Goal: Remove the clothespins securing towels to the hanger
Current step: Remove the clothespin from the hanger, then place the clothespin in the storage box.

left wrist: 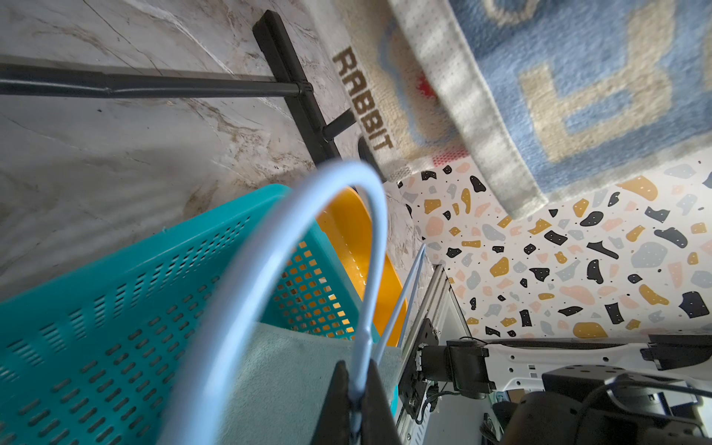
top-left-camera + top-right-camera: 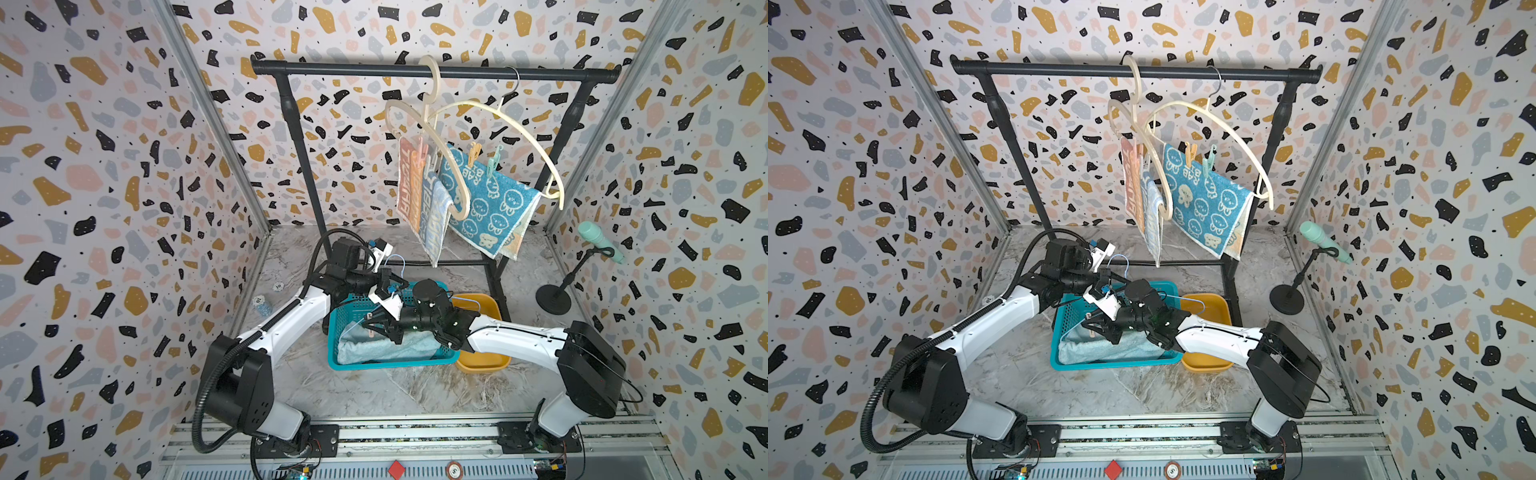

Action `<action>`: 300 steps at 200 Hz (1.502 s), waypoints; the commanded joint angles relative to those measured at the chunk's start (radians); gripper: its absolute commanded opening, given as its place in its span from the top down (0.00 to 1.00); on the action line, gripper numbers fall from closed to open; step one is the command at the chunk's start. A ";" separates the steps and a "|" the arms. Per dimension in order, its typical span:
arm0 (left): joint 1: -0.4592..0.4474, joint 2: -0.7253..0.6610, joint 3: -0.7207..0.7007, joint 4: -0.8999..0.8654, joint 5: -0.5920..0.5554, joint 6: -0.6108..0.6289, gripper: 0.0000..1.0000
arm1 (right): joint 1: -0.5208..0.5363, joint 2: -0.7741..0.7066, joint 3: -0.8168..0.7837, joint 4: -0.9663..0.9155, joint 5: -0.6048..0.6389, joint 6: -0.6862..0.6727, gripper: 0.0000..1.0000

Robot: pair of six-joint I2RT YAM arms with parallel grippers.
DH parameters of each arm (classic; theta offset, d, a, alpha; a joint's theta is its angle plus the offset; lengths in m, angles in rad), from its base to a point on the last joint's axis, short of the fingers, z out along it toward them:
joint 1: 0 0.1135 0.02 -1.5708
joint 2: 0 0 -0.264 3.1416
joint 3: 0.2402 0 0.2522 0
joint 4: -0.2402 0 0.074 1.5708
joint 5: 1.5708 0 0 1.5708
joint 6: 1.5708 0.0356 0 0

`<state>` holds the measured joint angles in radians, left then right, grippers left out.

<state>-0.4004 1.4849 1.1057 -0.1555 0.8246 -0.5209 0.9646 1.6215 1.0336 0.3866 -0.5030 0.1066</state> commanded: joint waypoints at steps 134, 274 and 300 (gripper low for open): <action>-0.003 -0.018 0.087 0.008 -0.092 -0.027 1.00 | 0.003 -0.263 -0.094 -0.033 0.162 0.027 1.00; 0.003 -0.047 0.136 -0.008 -0.184 -0.017 1.00 | -0.126 -0.738 -0.346 -0.291 0.461 0.178 1.00; 0.005 -0.065 0.135 -0.034 -0.211 0.000 1.00 | -0.173 -0.828 -0.388 -0.373 0.521 0.208 1.00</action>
<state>-0.4000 1.4666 1.2106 -0.1844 0.6395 -0.5377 0.8261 0.8658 0.6704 0.1219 -0.0582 0.2665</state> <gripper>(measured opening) 0.064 0.200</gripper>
